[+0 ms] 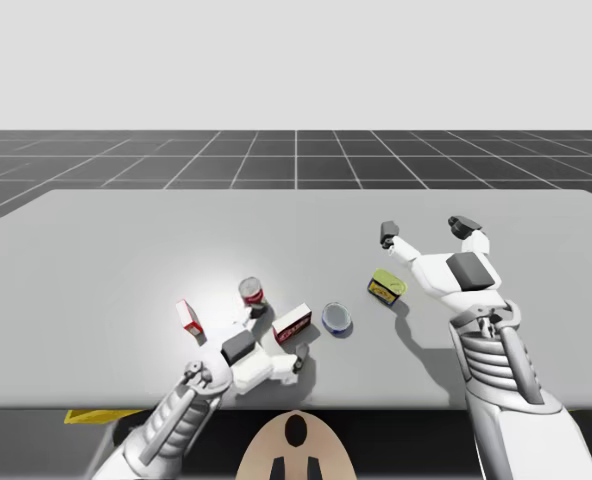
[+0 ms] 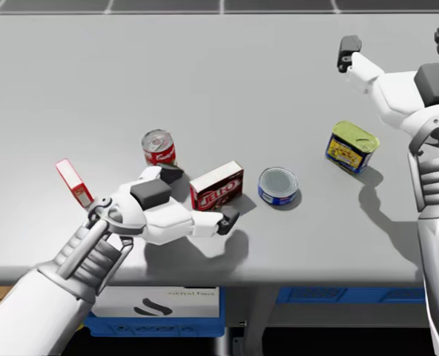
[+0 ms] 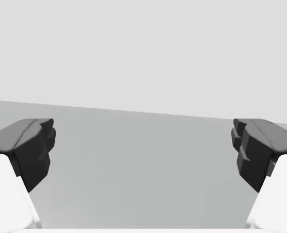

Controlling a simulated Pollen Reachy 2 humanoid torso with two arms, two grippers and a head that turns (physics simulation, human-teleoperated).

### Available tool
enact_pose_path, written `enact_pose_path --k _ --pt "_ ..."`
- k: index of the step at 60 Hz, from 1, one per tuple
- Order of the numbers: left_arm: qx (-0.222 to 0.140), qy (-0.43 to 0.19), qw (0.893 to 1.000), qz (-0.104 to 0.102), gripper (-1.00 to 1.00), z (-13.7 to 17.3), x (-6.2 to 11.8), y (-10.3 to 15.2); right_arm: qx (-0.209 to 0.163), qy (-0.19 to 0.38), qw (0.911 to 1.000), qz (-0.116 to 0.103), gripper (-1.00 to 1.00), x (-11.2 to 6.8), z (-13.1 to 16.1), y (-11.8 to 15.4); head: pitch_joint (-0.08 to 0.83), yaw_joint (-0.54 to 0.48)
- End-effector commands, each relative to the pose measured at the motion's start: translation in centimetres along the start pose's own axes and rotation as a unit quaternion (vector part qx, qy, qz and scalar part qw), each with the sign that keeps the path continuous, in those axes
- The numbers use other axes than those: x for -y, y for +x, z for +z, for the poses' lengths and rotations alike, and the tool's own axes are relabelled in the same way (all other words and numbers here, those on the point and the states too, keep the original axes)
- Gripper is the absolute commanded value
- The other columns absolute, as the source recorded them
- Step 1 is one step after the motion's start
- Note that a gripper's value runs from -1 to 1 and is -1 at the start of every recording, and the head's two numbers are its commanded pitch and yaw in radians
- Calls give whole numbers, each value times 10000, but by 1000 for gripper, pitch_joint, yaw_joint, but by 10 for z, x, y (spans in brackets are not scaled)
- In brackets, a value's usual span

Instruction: Lift the pudding box off the table.

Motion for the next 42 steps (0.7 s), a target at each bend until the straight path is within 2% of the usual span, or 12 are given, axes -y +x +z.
enact_pose_path --k 1,25,28,29,30,31,32,35,42 --pt "78 6 9999 75 -1000 -20 5 13 8 1 10000 1 -1000 0 0 0 738 2" --pt "57 -103 9999 16 -967 -39 19 17 38 2 10000 6 -1000 0 1 1 738 -7" --pt "38 -122 9999 4 -798 -39 21 15 39 4 10000 7 -1000 1 1 1 737 -8" --pt "38 -105 9999 -10 -582 -38 21 14 41 4 10000 7 -1000 1 1 1 736 -8" --pt "47 -110 9999 -17 8 -38 22 13 41 2 10000 5 -1000 1 1 1 736 -8" --pt "67 -90 9999 -42 315 -37 22 12 40 1 10000 5 -1000 1 1 1 735 -8" --pt "53 -118 9999 -53 905 -37 22 12 39 0 10000 7 -1000 1 1 1 734 -8" --pt "64 -92 9999 -85 1000 -35 24 11 34 -1 10000 13 -1000 0 1 1 731 -8" --pt "101 -62 9998 -145 1000 -33 26 11 31 -4 10000 15 -1000 0 1 1 708 -6"
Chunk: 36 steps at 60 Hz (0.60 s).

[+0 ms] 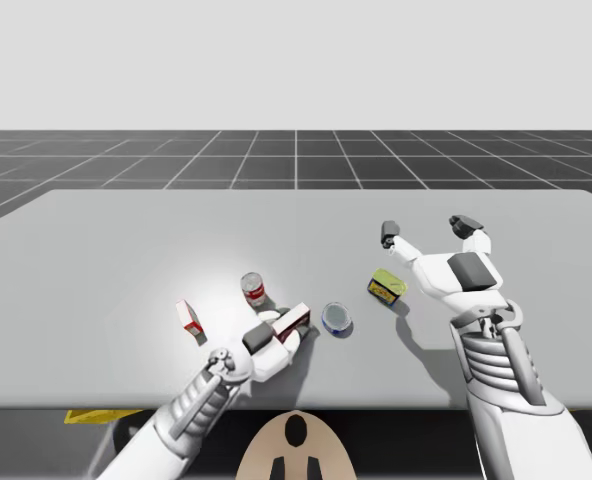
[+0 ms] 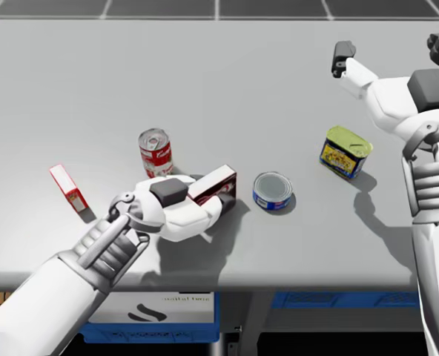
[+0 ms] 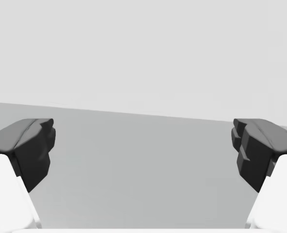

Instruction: Lift the pudding box off the table.

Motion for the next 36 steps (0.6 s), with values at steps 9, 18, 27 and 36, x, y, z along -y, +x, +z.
enact_pose_path --k 9,18,27,36 --pt "189 -113 9997 110 1000 -3 16 4 -2 -11 10000 3 -1000 0 0 0 586 -9" --pt "214 -84 9997 103 1000 -3 16 4 -8 -9 10000 3 -1000 0 0 -1 444 -15" --pt "235 -35 9997 115 972 -2 14 4 -18 -6 10000 -9 -1000 0 0 -2 347 -17" --pt "393 38 9991 155 962 6 12 17 -33 1 10000 -25 -1000 0 0 -2 324 -16"
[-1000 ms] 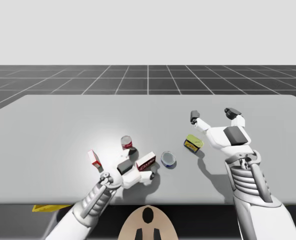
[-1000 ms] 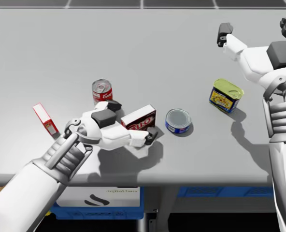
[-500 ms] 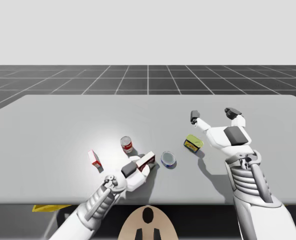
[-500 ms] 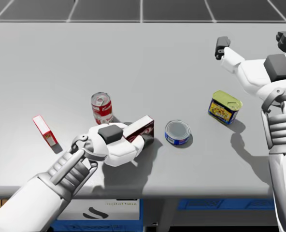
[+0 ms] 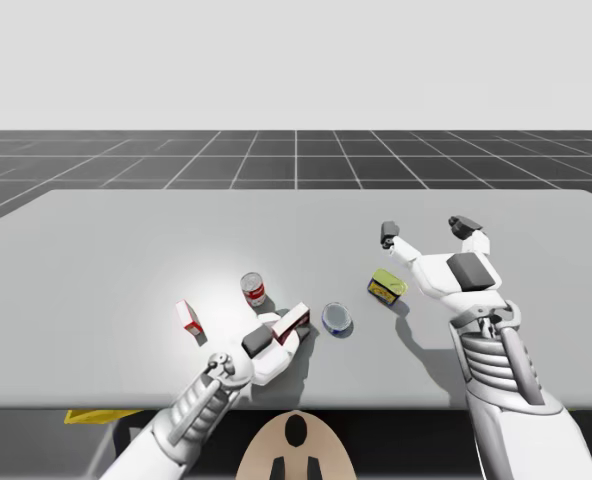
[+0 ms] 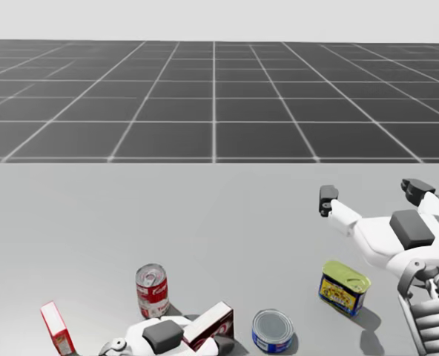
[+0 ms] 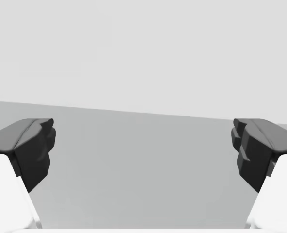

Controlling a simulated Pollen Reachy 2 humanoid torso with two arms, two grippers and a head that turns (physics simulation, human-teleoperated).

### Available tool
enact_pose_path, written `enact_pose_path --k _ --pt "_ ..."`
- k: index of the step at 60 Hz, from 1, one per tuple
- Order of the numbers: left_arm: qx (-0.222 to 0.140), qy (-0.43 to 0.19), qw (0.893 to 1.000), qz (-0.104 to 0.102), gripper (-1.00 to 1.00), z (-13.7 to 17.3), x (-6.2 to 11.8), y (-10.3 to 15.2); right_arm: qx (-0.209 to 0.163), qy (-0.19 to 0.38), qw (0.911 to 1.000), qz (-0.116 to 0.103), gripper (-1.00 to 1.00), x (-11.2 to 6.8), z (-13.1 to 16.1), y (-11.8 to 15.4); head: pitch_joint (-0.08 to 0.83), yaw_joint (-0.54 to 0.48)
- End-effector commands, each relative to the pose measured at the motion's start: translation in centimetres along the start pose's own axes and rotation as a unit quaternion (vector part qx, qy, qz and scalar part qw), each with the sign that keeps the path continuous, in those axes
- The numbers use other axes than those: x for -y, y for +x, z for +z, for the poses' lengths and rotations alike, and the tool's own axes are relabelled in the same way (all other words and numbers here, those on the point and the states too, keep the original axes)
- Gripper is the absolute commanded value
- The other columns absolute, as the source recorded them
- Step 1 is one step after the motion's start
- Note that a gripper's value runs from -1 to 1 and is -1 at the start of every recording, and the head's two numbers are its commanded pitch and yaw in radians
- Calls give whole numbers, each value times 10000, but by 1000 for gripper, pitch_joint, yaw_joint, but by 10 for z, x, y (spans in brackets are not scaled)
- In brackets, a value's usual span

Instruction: Lift the pudding box off the table.

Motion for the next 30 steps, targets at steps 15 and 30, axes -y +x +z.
enact_pose_path --k 15,30 --pt "1130 186 9934 -61 938 49 -4 81 -70 25 9999 -77 -1000 2 -2 -2 320 -12" --pt "2201 538 9738 -212 912 113 -11 161 -58 165 9998 -12 -1000 -1 -2 -6 312 -8"
